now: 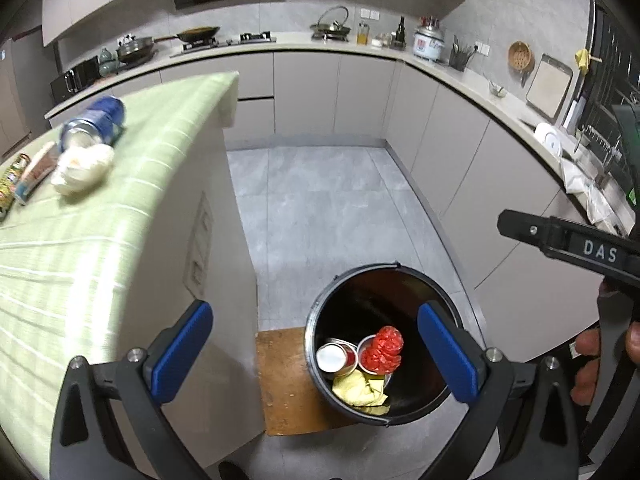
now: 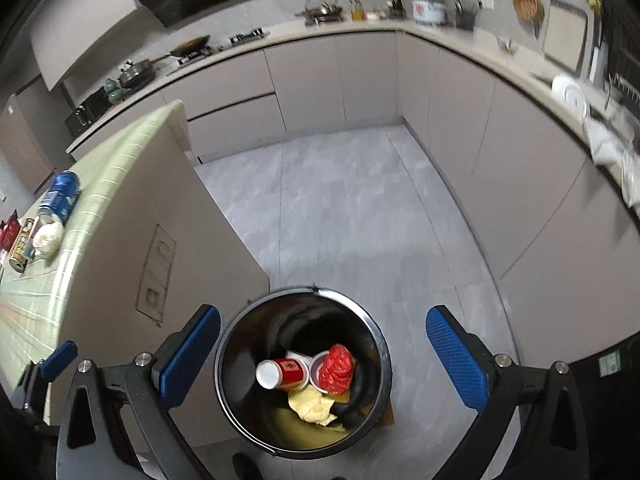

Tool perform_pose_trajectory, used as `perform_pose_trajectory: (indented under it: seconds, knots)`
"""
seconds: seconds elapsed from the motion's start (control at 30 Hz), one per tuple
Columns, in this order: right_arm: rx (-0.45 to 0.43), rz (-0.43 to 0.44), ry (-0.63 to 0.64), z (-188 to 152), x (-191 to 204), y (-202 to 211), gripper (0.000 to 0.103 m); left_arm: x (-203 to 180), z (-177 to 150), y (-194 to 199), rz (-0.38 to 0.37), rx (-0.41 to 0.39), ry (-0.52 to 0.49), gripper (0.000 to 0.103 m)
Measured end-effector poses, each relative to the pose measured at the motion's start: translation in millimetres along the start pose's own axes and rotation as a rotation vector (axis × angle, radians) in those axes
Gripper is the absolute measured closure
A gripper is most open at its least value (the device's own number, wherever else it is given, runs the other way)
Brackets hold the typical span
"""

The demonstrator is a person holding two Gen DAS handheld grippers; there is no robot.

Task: Collect trash
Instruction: 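Move both tools back over the island toward the spray can and Pepsi can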

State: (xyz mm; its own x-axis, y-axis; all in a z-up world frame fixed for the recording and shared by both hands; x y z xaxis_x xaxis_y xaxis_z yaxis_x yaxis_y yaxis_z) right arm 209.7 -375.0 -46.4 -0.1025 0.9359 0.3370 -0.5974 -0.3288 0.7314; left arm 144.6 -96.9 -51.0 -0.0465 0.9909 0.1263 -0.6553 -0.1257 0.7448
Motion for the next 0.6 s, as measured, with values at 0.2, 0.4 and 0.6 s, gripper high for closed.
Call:
perform_pose_trajectory:
  seconds: [0.2,0.4,0.6]
  knots:
    - [-0.053,0.065,0.061,8,46,9,0.000,47,3,18,0.021,-0.033,0.056,0.000]
    - [-0.013,0.114,0.107,15,104,-4,0.000,112,5,23,0.079,-0.058,0.142,0.000]
    - [-0.008,0.156,0.145,22,160,-17,0.000,182,-1,16,0.142,-0.055,0.224,0.001]
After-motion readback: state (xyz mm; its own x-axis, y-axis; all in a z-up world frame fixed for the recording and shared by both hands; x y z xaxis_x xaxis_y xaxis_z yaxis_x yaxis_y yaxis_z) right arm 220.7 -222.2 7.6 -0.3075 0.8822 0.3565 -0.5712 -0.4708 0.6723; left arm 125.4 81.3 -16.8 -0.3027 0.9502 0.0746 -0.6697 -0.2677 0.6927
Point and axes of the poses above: each gripper's, at about its wrist camera, not at the fingertips, and y roughly against the way its jaws point, x to its left, z to its top, the point moved 1 cm from there along -y, roughly the way its jaws point, and after that the axes turned 15 degrees about z, right-handed, at the moved point
